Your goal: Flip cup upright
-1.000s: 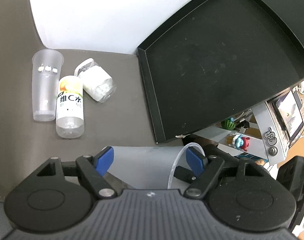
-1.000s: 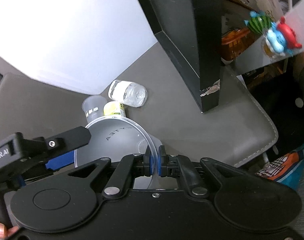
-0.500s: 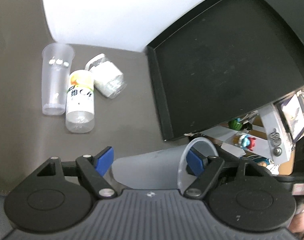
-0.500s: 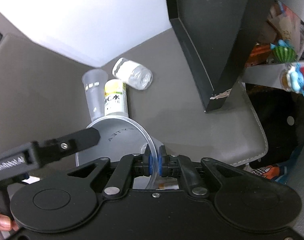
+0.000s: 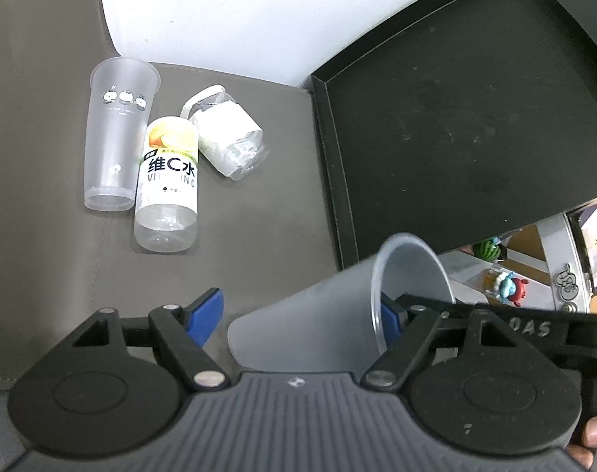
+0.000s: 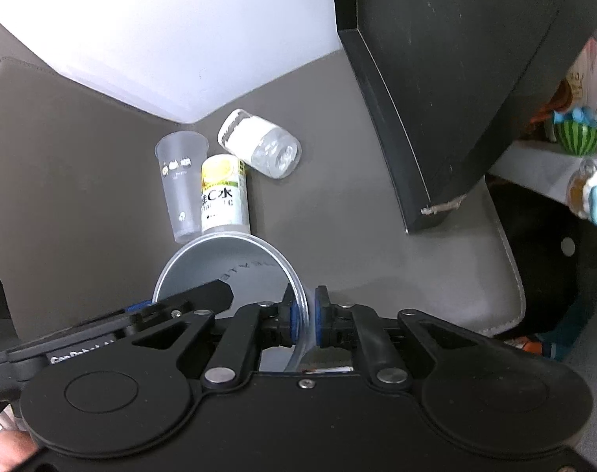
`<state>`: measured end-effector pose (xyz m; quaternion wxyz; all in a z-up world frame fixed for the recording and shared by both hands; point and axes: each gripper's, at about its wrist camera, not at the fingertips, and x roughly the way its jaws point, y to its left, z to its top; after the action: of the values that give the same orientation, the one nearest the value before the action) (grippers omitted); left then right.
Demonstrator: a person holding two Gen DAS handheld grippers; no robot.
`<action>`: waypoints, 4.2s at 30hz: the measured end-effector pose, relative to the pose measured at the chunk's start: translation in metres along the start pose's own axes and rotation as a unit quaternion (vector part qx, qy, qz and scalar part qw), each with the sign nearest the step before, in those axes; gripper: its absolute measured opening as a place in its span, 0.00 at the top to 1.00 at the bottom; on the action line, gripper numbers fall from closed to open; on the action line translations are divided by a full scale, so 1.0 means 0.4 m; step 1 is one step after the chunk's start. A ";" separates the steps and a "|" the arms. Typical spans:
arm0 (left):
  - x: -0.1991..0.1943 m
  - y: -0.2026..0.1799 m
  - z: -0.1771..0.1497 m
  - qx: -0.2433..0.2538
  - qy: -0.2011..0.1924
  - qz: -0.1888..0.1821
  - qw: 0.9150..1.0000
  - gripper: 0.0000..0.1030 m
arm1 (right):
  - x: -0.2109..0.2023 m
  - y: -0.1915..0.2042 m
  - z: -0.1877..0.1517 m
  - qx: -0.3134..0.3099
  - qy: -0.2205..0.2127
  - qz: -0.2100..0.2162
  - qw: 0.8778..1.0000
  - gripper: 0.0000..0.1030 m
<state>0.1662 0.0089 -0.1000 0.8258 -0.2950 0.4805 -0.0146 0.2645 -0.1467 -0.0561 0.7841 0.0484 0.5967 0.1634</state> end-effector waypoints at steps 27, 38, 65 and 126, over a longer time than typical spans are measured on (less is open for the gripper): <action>-0.050 0.000 0.025 -0.003 -0.026 0.023 0.999 0.24 | -0.023 0.018 0.034 0.000 -0.043 0.024 0.999 0.53; -0.143 -0.013 0.009 0.008 -0.062 0.041 0.997 0.24 | -0.097 0.016 -0.014 -0.014 -0.097 0.037 0.995 0.39; -0.307 0.009 -0.096 0.036 -0.092 0.083 0.992 0.18 | -0.200 0.011 -0.168 -0.101 -0.190 0.006 0.977 0.00; -0.433 0.023 -0.222 0.094 -0.111 0.097 0.985 0.14 | -0.303 -0.006 -0.332 -0.145 -0.182 0.038 0.972 0.00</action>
<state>-0.0008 0.0280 -0.0010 0.8954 -0.1679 0.4089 0.0535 0.1101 -0.2027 0.0173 0.8714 -0.0140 0.4118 0.2663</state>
